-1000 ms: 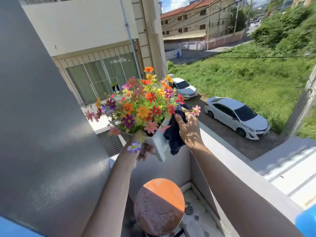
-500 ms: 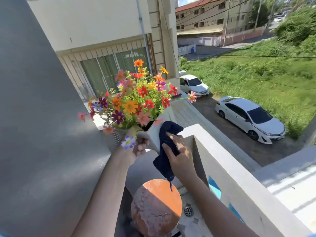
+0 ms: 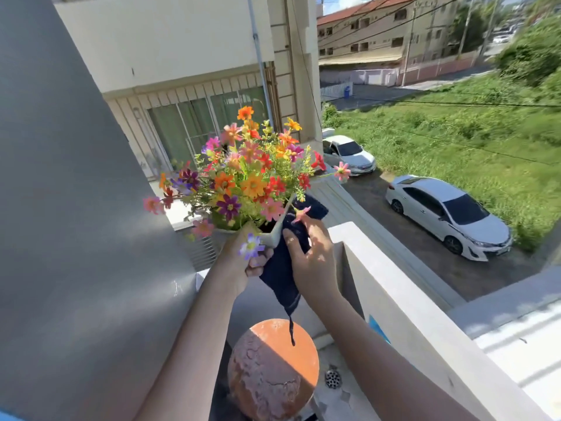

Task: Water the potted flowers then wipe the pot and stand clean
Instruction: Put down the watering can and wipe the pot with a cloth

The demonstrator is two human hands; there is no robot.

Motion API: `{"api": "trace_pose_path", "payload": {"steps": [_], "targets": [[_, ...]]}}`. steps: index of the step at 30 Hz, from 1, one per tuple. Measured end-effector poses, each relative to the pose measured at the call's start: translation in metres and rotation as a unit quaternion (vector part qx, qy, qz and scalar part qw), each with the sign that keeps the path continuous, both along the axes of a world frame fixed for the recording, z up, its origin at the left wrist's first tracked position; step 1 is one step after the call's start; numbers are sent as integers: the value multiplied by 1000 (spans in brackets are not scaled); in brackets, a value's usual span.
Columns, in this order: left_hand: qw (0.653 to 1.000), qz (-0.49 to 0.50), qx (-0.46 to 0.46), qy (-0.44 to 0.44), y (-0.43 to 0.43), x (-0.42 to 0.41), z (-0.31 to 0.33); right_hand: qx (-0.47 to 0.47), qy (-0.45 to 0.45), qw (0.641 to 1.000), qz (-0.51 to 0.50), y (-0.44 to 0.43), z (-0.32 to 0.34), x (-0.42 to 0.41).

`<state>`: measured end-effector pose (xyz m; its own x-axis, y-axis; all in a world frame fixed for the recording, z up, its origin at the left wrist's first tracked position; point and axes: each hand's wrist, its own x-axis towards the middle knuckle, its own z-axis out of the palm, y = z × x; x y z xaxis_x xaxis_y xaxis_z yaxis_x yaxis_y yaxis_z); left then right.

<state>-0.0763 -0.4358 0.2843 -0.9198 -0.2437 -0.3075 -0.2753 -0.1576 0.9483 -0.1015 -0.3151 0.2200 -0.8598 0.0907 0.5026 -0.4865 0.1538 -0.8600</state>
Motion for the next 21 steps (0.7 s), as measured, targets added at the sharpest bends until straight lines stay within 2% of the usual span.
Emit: {"api": "trace_pose_path", "payload": {"steps": [3, 11, 16, 21], "targets": [[999, -25, 30, 2, -4, 5, 4, 12, 29, 999, -29, 5, 12, -15], [996, -44, 75, 23, -10, 11, 1, 75, 0, 995, -66, 23, -10, -49], [992, -36, 120, 22, -14, 10, -5, 100, -58, 993, -25, 21, -36, -30], [990, 1, 141, 27, -23, 5, -10, 159, -16, 986, 34, 21, -32, -19]]}}
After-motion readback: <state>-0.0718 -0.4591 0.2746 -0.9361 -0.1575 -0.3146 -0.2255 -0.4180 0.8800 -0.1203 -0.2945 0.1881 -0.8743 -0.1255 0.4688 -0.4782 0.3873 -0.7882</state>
